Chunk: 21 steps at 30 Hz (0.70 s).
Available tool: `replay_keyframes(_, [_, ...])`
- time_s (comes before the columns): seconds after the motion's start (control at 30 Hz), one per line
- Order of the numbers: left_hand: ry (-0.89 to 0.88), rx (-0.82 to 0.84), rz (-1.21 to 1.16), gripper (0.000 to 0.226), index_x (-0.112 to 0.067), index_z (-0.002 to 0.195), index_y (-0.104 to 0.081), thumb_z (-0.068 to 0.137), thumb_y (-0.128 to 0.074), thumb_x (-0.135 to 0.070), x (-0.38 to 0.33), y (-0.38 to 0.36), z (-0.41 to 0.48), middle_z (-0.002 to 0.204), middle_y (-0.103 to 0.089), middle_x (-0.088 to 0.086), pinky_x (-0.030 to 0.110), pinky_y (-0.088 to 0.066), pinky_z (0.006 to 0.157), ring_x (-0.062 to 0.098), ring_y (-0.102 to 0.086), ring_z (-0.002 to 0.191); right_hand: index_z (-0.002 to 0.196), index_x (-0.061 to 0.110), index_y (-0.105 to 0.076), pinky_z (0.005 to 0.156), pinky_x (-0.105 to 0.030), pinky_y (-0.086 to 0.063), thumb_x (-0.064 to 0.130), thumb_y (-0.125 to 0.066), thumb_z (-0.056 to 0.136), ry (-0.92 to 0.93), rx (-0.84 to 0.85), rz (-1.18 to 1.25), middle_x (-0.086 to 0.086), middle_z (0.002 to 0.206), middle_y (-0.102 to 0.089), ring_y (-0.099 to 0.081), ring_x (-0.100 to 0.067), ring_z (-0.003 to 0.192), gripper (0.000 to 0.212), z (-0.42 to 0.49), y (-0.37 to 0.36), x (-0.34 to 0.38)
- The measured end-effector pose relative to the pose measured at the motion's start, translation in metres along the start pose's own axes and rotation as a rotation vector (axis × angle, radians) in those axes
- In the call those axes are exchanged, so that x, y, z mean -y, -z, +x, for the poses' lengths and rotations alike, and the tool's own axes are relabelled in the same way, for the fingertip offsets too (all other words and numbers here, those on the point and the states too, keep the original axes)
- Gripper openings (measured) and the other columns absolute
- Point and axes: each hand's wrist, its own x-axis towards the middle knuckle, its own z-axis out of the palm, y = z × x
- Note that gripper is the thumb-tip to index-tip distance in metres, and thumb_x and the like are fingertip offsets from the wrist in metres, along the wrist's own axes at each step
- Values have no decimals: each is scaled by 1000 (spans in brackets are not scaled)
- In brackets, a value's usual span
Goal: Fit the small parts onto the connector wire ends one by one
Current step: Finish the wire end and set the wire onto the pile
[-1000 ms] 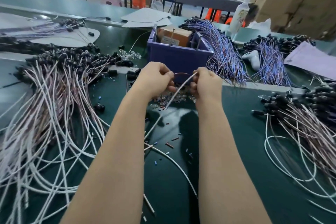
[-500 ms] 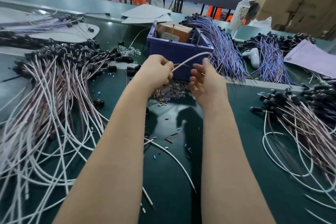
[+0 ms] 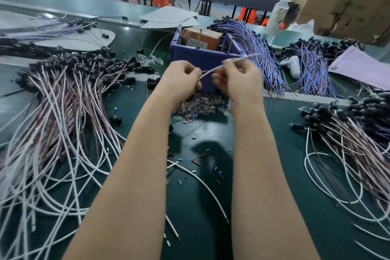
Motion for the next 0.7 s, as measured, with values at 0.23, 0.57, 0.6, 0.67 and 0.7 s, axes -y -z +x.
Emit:
replay_keyframes(0.23, [55,71,-54,21,-20,76,-60,96,-55,-21,3,3,-3,59,-59,-6,19,-34,47,6,-41,46,93,5,-49,51,-20,-55,13,-44,101,-234,-285,546,-8,73,-54,-58,-13,53,12,11,17,-16])
replay_keyframes(0.57, [-27,-62,-57,14,-9,94,-64,96,-54,-18,4,-2,0,62,-60,-4,20,-36,52,3,-51,55,74,9,-60,50,-16,-49,5,-52,93,-198,227,46,0,56,-64,-57,-7,48,21,4,-3,-13])
replay_keyframes(0.6, [-29,-52,-55,13,-10,92,-64,96,-54,-18,5,-2,0,63,-60,-4,20,-37,53,3,-52,55,74,10,-60,51,-17,-50,10,-55,93,-181,214,13,0,58,-65,-59,-8,51,20,4,-3,-14])
replay_keyframes(0.67, [-38,-23,-46,12,-11,91,-63,96,-54,-18,5,-3,-1,63,-61,-4,17,-37,50,-3,-51,48,73,11,-58,55,-20,-51,14,-57,94,-149,168,-60,-3,65,-65,-61,-11,58,21,7,-2,-18])
replay_keyframes(0.7, [-38,-9,-51,12,-12,90,-63,96,-55,-18,5,-3,-2,63,-61,-4,14,-37,47,-6,-50,45,74,12,-56,57,-21,-51,14,-56,95,-153,157,-82,-4,69,-65,-62,-13,63,21,8,-2,-20])
